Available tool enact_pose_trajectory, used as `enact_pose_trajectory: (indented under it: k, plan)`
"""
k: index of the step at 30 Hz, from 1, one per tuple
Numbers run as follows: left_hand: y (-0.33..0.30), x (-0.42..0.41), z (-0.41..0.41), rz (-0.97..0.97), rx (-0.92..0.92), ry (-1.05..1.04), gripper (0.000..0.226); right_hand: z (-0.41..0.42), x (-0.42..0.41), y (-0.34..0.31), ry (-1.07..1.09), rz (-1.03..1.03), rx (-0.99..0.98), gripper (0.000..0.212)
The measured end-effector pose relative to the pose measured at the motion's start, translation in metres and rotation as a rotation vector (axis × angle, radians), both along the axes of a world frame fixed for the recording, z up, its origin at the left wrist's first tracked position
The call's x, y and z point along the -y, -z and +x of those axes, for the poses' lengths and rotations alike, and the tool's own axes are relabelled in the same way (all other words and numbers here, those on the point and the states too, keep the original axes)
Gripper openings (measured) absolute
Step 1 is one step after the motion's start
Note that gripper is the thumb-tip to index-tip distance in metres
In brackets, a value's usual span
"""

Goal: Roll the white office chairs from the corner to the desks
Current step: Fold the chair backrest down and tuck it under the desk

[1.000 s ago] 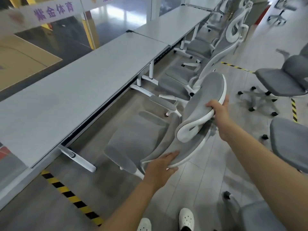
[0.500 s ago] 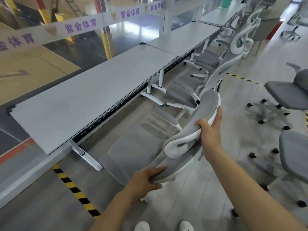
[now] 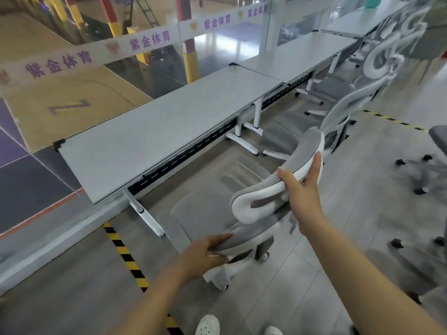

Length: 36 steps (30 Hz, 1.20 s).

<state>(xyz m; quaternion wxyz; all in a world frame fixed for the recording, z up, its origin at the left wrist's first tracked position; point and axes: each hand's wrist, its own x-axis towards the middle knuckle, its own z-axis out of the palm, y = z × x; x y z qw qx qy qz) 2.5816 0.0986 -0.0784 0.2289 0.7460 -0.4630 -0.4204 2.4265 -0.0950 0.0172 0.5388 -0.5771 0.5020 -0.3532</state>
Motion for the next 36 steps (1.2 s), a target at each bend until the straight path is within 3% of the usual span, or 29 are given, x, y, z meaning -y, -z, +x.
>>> enact_pose_trajectory:
  k: [4, 9, 11, 17, 24, 31, 36]
  plan:
    - [-0.032, -0.004, -0.002, -0.036, -0.012, -0.064, 0.051, -0.024, 0.003, -0.001, -0.071, -0.039, -0.006, 0.082]
    - [-0.095, 0.015, -0.004, -0.361, 0.154, -0.539, 0.059, -0.077, 0.03, -0.01, -0.142, -0.122, 0.054, 0.073]
    - [-0.121, 0.035, -0.013, -0.464, 0.175, -0.605, 0.061, -0.101, 0.043, -0.017, -0.147, -0.138, 0.04, 0.069]
    - [-0.179, 0.137, -0.104, -0.61, 0.197, -0.371, 0.054, -0.175, 0.094, -0.022, -0.108, -0.198, -0.028, 0.056]
    - [-0.162, 0.267, -0.219, -0.533, 0.026, -0.014, 0.055, -0.25, 0.153, -0.008, 0.104, -0.119, -0.042, 0.051]
    - [-0.103, 0.418, -0.239, -0.374, -0.088, -0.052, 0.069, -0.297, 0.255, 0.013, 0.21, -0.066, -0.102, 0.053]
    - [-0.062, 0.569, -0.224, -0.312, -0.12, -0.185, 0.073, -0.306, 0.394, 0.023, 0.211, -0.043, -0.174, 0.053]
